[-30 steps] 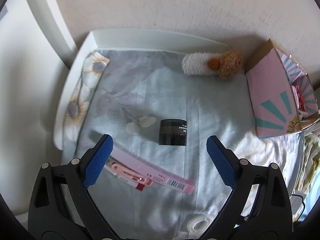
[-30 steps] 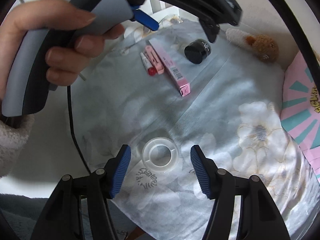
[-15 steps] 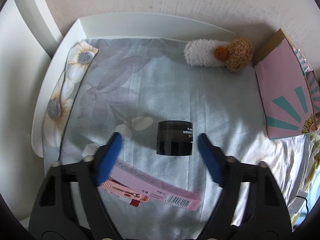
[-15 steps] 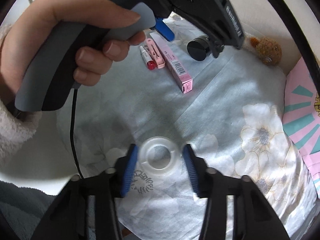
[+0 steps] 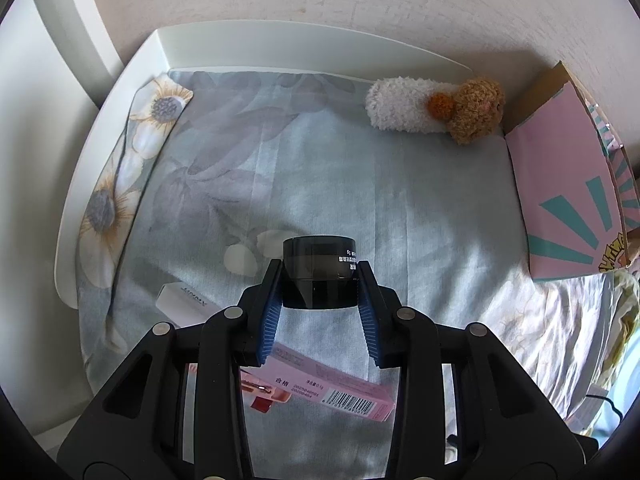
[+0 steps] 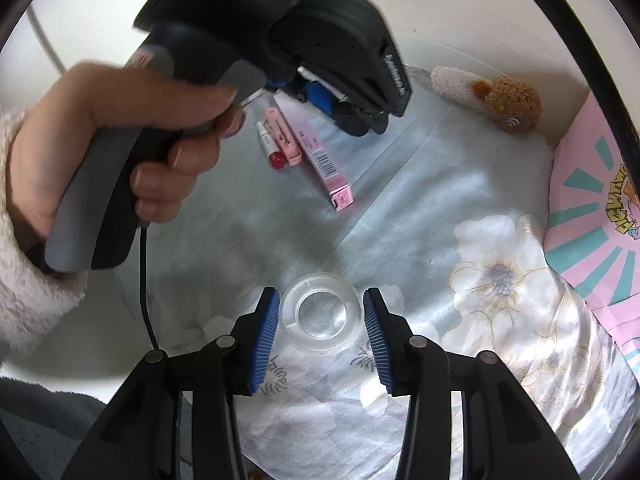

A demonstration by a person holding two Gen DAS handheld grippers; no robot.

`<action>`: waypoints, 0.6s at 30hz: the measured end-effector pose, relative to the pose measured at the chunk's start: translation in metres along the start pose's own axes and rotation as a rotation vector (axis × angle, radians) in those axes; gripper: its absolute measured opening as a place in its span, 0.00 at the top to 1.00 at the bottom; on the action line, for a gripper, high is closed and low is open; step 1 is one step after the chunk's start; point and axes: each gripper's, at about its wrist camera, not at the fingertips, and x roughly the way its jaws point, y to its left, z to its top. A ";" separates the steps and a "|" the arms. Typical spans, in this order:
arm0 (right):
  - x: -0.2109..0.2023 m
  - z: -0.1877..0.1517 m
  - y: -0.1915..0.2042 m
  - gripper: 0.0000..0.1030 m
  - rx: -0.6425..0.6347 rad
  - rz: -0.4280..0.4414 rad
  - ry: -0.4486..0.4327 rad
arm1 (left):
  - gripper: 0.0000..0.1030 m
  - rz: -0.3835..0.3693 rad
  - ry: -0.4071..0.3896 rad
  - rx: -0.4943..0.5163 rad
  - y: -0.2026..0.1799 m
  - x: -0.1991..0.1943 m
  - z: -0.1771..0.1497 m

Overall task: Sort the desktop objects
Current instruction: 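Grasp the black jar with the left tool while the right tool grasps the clear tape roll, then carry the black jar with the left tool while the right tool carries the tape roll to the box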

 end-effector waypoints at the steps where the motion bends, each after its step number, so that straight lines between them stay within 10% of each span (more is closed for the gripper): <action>1: -0.001 0.001 -0.003 0.61 0.011 0.003 -0.005 | 0.68 0.000 0.003 -0.004 0.001 0.000 0.000; 18: -0.046 0.009 -0.014 0.61 0.104 -0.029 -0.078 | 0.68 0.009 -0.073 0.006 -0.006 -0.052 -0.003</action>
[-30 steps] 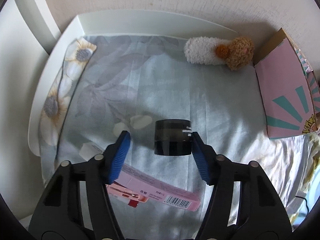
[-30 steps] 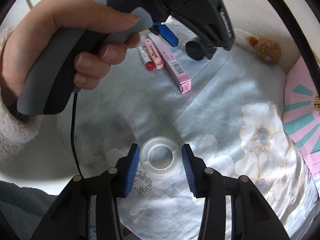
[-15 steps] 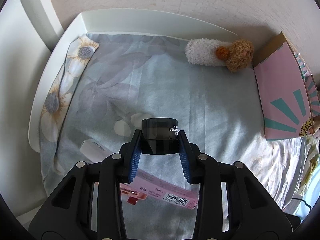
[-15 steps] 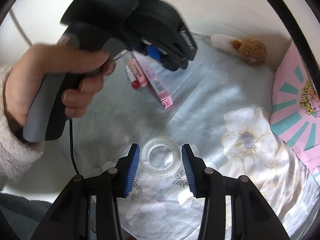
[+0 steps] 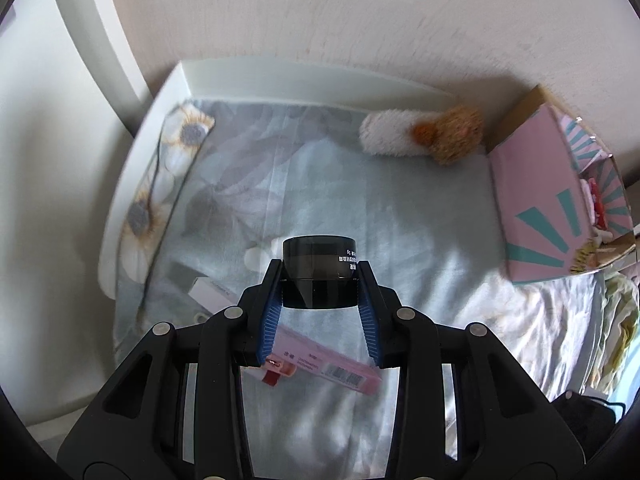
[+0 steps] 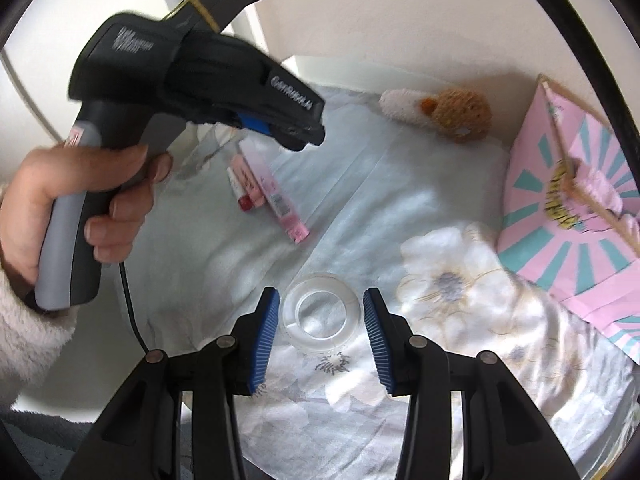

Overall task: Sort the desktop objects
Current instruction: 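Carry the black jar with the left tool while the right tool carries the tape roll to the box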

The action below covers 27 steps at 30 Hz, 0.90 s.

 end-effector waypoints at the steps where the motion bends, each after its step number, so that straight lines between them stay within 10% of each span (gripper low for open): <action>1: -0.005 0.003 -0.003 0.61 0.007 -0.003 -0.011 | 0.68 -0.005 -0.009 0.001 -0.002 -0.006 0.001; 27: -0.145 0.026 -0.163 0.61 0.301 -0.170 -0.230 | 0.68 -0.141 -0.128 0.177 -0.182 -0.085 0.043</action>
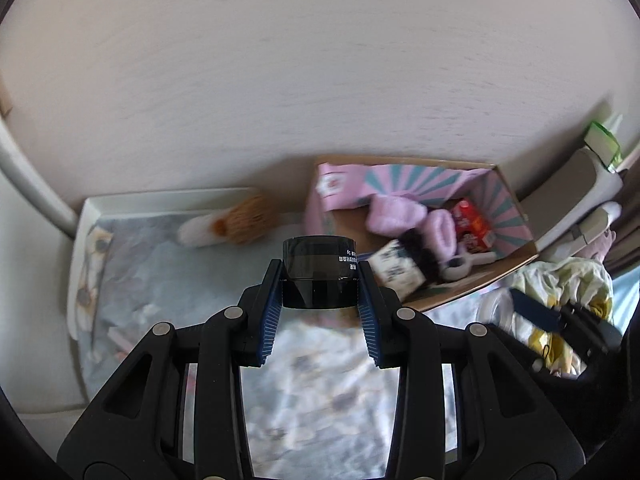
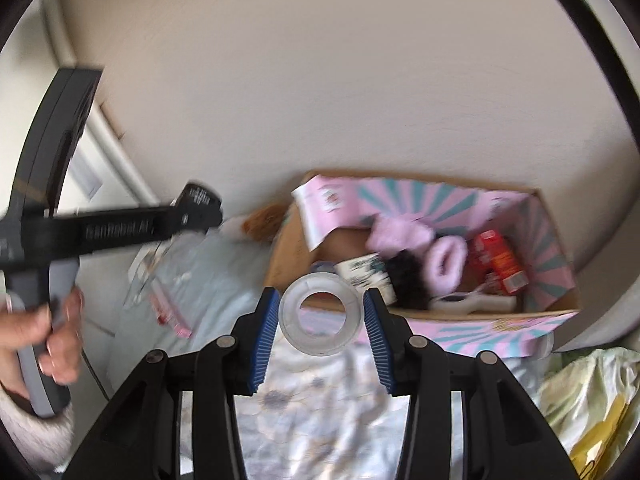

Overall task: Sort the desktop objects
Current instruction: 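Carry the black jar with the left tool while the right tool carries the tape roll to the box, then open both tools to drop the jar and tape roll into the box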

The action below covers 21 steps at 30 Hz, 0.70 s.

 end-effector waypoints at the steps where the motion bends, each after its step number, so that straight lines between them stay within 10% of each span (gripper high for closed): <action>1: -0.003 0.004 -0.008 0.61 0.006 -0.010 -0.005 | 0.68 -0.005 -0.003 0.009 -0.008 0.001 0.003; 21: 0.059 0.033 -0.114 0.61 0.060 -0.075 0.141 | 0.68 0.028 0.057 0.034 -0.098 0.084 0.026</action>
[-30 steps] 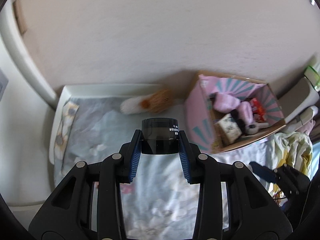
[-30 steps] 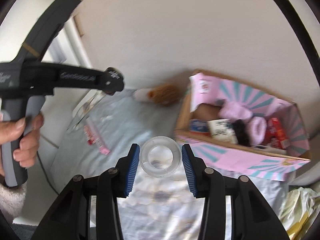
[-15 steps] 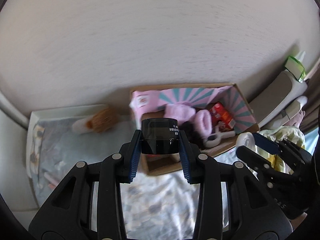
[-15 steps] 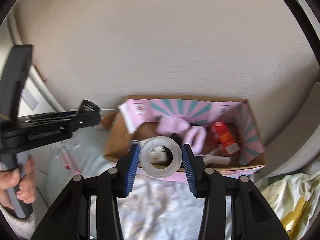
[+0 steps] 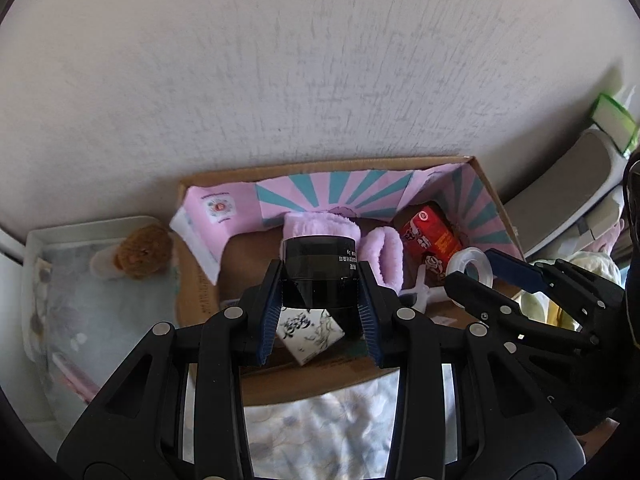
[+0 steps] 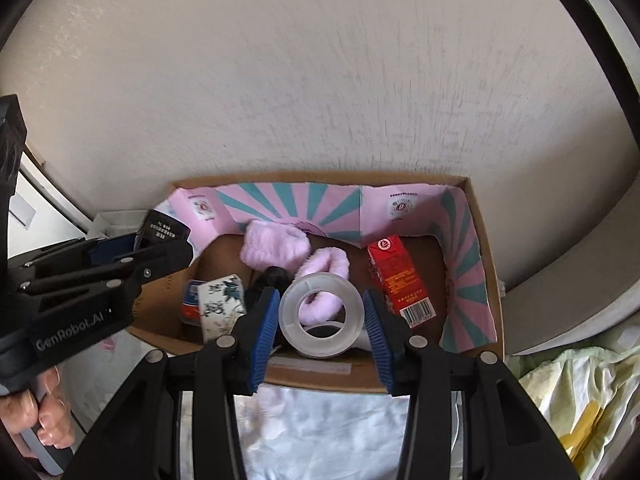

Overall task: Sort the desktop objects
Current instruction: 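Open both tools to drop the jar and tape roll into the box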

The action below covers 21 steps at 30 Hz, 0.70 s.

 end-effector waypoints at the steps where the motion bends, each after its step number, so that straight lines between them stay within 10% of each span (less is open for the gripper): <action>1: 0.004 0.001 -0.002 0.61 -0.002 0.005 0.006 | 0.68 0.004 0.003 -0.005 0.000 0.003 0.000; 9: 0.013 0.004 -0.005 0.61 -0.019 0.029 0.032 | 0.66 0.010 0.026 -0.052 0.006 0.014 0.000; 10: 0.015 0.004 -0.006 0.61 -0.013 0.033 0.036 | 0.62 0.006 0.028 -0.061 0.007 0.014 0.000; 12: 0.018 0.005 -0.009 0.51 0.019 0.033 0.063 | 0.20 0.037 0.031 -0.073 0.009 0.013 0.002; 21: 0.008 0.002 -0.013 0.41 0.078 0.019 0.042 | 0.15 0.067 -0.033 -0.043 0.014 -0.014 0.001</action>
